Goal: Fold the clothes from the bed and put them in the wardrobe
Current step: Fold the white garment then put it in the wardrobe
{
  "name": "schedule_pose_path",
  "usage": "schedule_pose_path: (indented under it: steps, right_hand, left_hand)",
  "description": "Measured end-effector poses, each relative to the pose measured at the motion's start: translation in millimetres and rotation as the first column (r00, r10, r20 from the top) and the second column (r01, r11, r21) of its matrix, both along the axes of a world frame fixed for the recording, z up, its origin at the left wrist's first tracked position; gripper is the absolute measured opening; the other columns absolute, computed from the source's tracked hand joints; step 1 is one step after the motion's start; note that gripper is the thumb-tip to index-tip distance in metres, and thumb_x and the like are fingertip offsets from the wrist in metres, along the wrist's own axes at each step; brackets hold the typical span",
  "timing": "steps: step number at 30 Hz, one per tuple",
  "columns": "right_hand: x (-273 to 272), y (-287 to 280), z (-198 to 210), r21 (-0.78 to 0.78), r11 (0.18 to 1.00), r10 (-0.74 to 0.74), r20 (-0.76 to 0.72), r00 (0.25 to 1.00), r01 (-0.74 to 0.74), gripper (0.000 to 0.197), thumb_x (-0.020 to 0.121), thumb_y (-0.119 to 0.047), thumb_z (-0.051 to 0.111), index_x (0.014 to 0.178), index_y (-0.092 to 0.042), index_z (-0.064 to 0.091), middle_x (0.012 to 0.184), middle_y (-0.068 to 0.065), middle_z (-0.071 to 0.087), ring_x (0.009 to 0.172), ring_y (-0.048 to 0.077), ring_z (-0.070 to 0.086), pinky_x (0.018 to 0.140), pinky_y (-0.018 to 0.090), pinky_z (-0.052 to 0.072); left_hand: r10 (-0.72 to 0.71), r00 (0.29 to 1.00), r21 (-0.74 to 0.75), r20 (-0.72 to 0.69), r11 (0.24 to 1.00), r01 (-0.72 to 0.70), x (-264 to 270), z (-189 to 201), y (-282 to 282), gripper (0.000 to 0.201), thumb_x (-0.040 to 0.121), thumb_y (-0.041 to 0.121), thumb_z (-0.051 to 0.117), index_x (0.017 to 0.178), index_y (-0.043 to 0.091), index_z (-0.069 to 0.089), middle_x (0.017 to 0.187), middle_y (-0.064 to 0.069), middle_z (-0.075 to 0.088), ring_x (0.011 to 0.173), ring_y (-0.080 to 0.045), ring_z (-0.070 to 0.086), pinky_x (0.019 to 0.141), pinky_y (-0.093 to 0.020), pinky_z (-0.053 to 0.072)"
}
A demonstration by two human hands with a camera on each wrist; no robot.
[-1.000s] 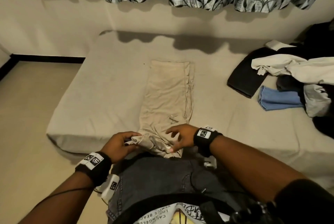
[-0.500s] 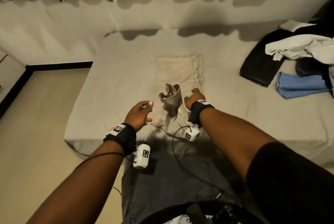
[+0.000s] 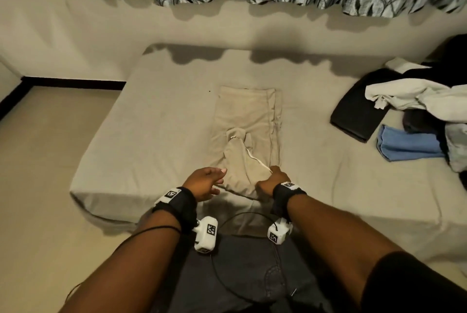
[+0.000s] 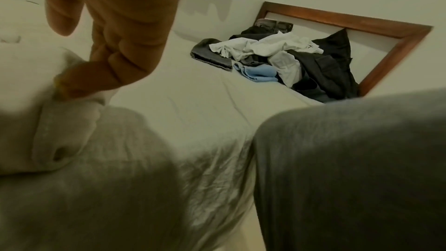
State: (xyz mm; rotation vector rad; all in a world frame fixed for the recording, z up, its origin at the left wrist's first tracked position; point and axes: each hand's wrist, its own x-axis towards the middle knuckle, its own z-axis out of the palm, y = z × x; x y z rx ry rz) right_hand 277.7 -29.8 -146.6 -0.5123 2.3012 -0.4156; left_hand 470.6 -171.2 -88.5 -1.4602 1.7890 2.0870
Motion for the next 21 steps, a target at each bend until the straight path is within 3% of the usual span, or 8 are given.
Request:
schedule_pose_path:
  steps: [3, 6, 8, 10, 11, 14, 17, 21]
  right_hand:
    - [-10.8, 8.7, 2.4, 0.009, 1.000, -0.018, 0.071, 0.997, 0.018, 0.070, 0.073, -0.040, 0.070, 0.134, -0.017, 0.045, 0.113, 0.008, 0.057, 0.098, 0.031, 0.059, 0.081, 0.032, 0.050]
    - [-24.8, 18.5, -1.4, 0.013, 1.000, -0.001, 0.082, 0.997, 0.000, 0.060, 0.069, -0.038, 0.072, 0.122, -0.015, 0.057, 0.112, 0.010, 0.063, 0.097, 0.030, 0.063, 0.082, 0.034, 0.056]
    - [-31.5, 27.1, -13.2, -0.028, 1.000, 0.013, 0.094, 0.995, -0.010, 0.046, 0.070, -0.040, 0.073, 0.108, -0.016, 0.066, 0.106, 0.008, 0.069, 0.090, 0.026, 0.065, 0.069, 0.028, 0.053]
    - [-33.9, 39.2, -28.4, -0.083, 0.996, -0.018, 0.119, 0.993, 0.028, 0.028, 0.076, -0.040, 0.074, 0.094, -0.021, 0.066, 0.098, 0.005, 0.070, 0.084, 0.021, 0.064, 0.063, 0.025, 0.046]
    - [-33.3, 45.4, -36.8, -0.105, 0.993, -0.048, 0.131, 0.990, 0.062, 0.022, 0.079, -0.038, 0.075, 0.090, -0.022, 0.064, 0.095, 0.004, 0.070, 0.083, 0.020, 0.064, 0.064, 0.026, 0.045]
    - [-33.4, 55.6, -57.9, -0.120, 0.987, -0.094, 0.136, 0.986, 0.111, 0.027, 0.081, -0.038, 0.075, 0.084, -0.013, 0.068, 0.082, 0.004, 0.071, 0.080, 0.024, 0.065, 0.068, 0.028, 0.050]
    - [-44.9, 45.3, -71.0, -0.146, 0.988, -0.044, 0.104, 0.994, 0.059, 0.027, 0.078, -0.037, 0.077, 0.081, -0.013, 0.066, 0.075, 0.002, 0.067, 0.074, 0.022, 0.063, 0.062, 0.027, 0.043]
    - [-51.4, 37.0, -76.6, -0.214, 0.970, -0.096, 0.119, 0.988, 0.119, 0.022, 0.077, -0.028, 0.081, 0.088, -0.022, 0.063, 0.081, -0.004, 0.065, 0.077, 0.019, 0.061, 0.065, 0.026, 0.041]
  left_hand:
    - [0.149, 0.988, 0.123, -0.051, 0.982, -0.141, -9.9, -4.8, 7.1, 0.024, 0.096, 0.046, 0.065, 0.098, 0.022, 0.063, 0.099, 0.001, 0.068, 0.068, -0.015, 0.060, 0.067, -0.026, 0.039]
    - [0.221, 0.975, 0.144, -0.031, 0.966, -0.214, -26.0, -15.2, 7.2, 0.019, 0.099, 0.039, 0.063, 0.103, 0.020, 0.062, 0.097, 0.002, 0.066, 0.068, -0.015, 0.058, 0.064, -0.024, 0.040]
    - [0.242, 0.970, 0.070, -0.019, 0.968, -0.241, -38.2, -25.8, -0.9, 0.009, 0.102, 0.027, 0.059, 0.103, 0.018, 0.060, 0.100, -0.003, 0.064, 0.076, -0.018, 0.059, 0.063, -0.027, 0.048]
    - [0.224, 0.974, -0.023, -0.021, 0.974, -0.224, -48.0, -42.2, -11.7, 0.011, 0.103, 0.018, 0.056, 0.094, 0.019, 0.060, 0.107, -0.010, 0.062, 0.083, -0.023, 0.061, 0.082, -0.041, 0.059]
    - [0.217, 0.976, -0.059, -0.017, 0.974, -0.217, -50.0, -49.2, -17.0, 0.014, 0.102, 0.016, 0.055, 0.090, 0.021, 0.060, 0.107, -0.012, 0.062, 0.081, -0.023, 0.062, 0.089, -0.045, 0.058]
    - [0.221, 0.975, -0.113, -0.020, 0.969, -0.221, -51.8, -80.4, -32.7, 0.014, 0.098, 0.006, 0.055, 0.101, 0.016, 0.064, 0.111, -0.014, 0.065, 0.075, -0.026, 0.065, 0.080, -0.043, 0.059]
    - [0.097, 0.992, -0.377, 0.086, 0.924, -0.058, -59.0, -111.9, -47.6, 0.033, 0.094, 0.007, 0.055, 0.123, 0.019, 0.064, 0.126, -0.005, 0.065, 0.101, -0.025, 0.066, 0.096, -0.042, 0.055]
    - [-0.036, 0.969, -0.438, 0.243, 0.887, 0.143, -76.9, -122.9, -55.9, 0.035, 0.089, 0.027, 0.060, 0.124, 0.025, 0.064, 0.122, -0.004, 0.069, 0.113, -0.027, 0.064, 0.099, -0.037, 0.050]
